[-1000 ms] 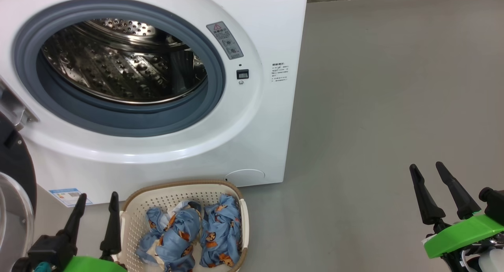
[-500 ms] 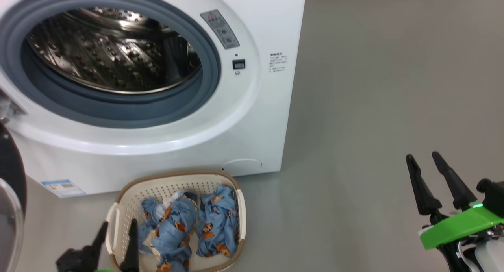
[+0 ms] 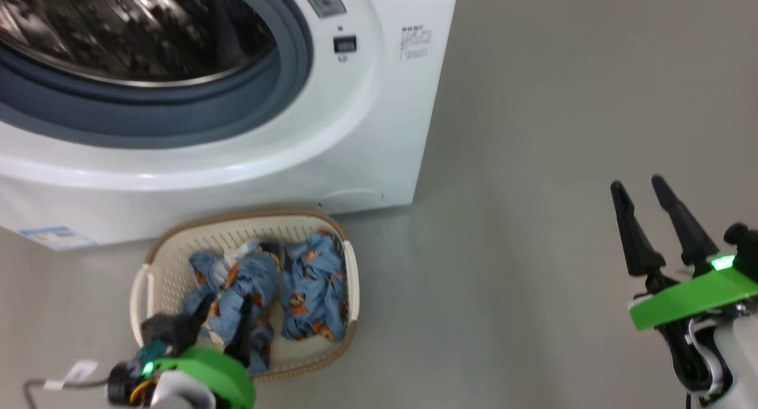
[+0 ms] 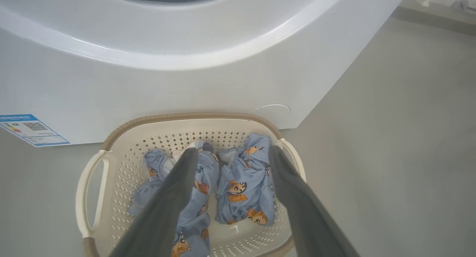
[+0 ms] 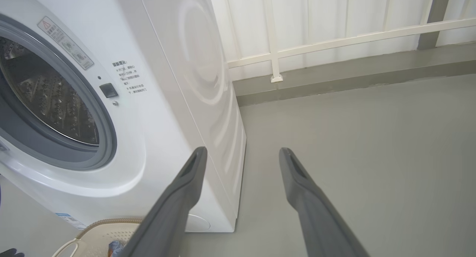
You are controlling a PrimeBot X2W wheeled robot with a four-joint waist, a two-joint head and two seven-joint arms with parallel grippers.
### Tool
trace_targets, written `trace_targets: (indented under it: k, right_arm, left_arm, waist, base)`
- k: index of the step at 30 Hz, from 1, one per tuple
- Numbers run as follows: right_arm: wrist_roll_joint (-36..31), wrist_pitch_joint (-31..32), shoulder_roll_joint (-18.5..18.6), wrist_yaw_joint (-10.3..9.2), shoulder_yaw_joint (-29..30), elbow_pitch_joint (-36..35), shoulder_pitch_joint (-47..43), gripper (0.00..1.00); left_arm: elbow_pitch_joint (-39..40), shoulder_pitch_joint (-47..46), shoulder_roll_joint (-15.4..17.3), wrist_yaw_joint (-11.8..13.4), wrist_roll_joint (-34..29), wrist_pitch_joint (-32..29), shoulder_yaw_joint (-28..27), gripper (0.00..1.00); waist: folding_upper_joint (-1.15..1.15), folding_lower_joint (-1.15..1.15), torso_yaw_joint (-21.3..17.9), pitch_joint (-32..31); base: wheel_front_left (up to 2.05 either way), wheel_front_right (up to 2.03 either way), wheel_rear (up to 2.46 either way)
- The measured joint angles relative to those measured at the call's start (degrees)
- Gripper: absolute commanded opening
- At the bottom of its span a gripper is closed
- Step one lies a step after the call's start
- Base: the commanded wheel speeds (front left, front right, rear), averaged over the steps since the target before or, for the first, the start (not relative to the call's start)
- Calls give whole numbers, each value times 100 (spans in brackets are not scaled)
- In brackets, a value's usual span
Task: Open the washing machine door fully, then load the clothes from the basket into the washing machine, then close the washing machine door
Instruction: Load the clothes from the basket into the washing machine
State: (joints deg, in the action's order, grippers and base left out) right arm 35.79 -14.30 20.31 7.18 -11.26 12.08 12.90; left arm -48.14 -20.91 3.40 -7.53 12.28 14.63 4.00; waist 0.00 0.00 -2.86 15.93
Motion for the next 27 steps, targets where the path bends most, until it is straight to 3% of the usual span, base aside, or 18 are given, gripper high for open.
trace_targets:
  k: [15, 27]
  right_arm:
    - [1, -18, 29, 0, -51, -178, 894, 100]
    - [1, -25, -58, 0, -35, -296, 1434, 100]
  left_arm:
    - [-1703, -1845, 11, 0, 356, 0, 982, 100]
    - [-2283, -2694, 186, 0, 770, -63, 1633, 100]
  waist:
    - [0, 0, -171, 1278]
    - [0, 0, -430, 2144]
  base:
    - [0, 0, 0]
    - [0, 0, 0]
